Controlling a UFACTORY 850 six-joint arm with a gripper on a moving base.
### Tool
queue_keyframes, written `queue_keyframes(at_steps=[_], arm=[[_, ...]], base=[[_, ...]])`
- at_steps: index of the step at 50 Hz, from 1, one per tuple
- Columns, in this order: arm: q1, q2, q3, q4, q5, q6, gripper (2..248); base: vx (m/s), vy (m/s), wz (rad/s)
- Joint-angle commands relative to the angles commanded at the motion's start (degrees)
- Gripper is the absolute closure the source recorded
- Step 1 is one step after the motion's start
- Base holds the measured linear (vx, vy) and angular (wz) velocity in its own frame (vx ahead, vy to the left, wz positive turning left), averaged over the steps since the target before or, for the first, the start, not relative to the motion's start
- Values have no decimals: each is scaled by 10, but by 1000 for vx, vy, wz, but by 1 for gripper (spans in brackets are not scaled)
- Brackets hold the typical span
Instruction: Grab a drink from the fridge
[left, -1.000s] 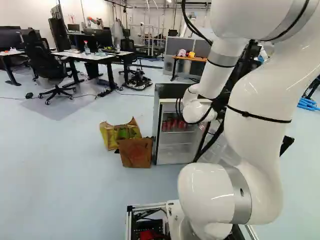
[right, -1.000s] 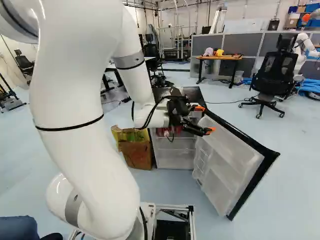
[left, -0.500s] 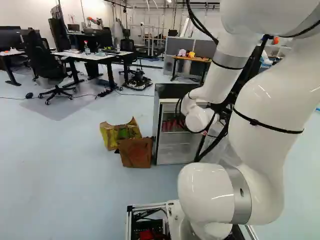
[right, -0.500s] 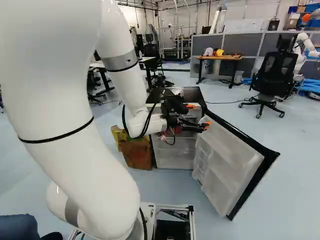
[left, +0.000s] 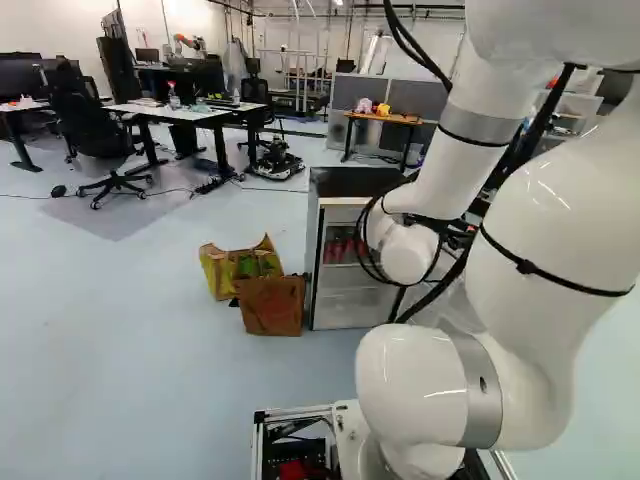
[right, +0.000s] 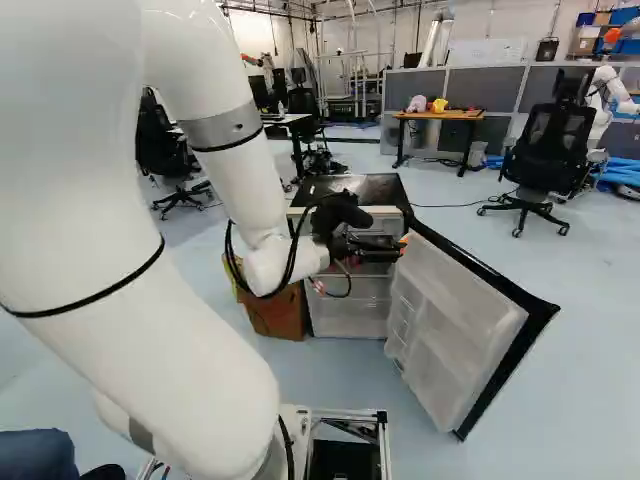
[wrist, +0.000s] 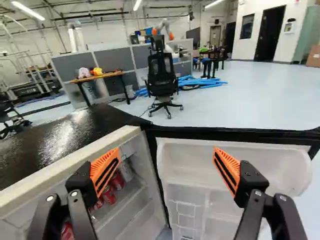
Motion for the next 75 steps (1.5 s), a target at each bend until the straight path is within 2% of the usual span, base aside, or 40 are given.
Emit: queue_keyframes(at_steps=[17,75], arm=[[-8,3,22,-102,-25,0,3],[-9,-124,-9,-451,-116,0,3]], base=[[0,0,0],[0,0,0]])
